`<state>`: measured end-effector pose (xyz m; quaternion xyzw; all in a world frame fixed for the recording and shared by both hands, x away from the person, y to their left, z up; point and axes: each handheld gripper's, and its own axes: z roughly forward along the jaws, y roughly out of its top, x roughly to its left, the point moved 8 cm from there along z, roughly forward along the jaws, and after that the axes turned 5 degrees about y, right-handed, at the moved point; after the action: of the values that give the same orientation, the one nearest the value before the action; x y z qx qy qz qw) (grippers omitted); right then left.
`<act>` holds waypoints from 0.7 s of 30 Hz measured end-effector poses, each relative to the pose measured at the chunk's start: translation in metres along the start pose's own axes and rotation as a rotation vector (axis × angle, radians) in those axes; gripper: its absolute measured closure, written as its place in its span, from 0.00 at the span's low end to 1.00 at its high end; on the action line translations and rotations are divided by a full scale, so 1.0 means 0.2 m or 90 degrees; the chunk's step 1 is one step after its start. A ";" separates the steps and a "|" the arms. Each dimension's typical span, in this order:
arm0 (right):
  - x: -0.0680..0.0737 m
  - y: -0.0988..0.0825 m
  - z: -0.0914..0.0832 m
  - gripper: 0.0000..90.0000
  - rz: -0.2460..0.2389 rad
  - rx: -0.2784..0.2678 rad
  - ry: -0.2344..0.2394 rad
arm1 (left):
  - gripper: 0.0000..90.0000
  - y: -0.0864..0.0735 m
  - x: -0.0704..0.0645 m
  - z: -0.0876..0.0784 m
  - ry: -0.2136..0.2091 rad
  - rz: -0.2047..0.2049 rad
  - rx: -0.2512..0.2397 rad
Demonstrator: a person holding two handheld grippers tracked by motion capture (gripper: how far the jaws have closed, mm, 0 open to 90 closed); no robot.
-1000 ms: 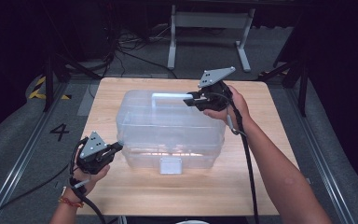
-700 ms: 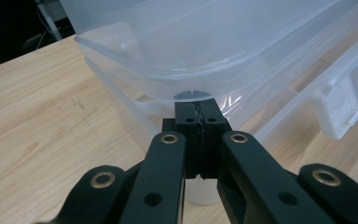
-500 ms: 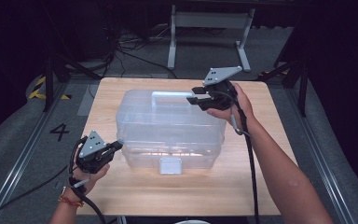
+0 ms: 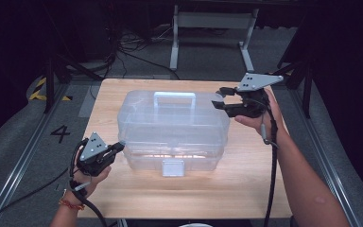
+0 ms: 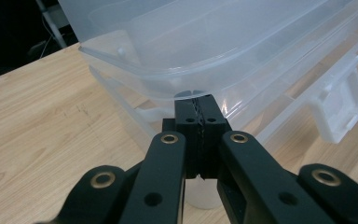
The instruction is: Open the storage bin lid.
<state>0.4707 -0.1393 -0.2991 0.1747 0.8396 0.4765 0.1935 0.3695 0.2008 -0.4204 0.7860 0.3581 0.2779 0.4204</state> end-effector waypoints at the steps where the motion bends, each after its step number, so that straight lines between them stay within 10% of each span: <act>1: -0.01 -0.01 -0.02 0.51 0.007 -0.008 -0.003 | 1.00 0.00 0.00 0.00 0.000 0.000 0.000; 21: -0.02 -0.37 -0.25 0.42 0.035 -0.017 -0.064 | 1.00 0.09 0.02 -0.01 0.000 0.010 -0.014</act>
<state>0.4425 -0.2134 -0.3389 0.2187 0.8174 0.4834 0.2245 0.3759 0.1978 -0.4032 0.7838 0.3490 0.2853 0.4271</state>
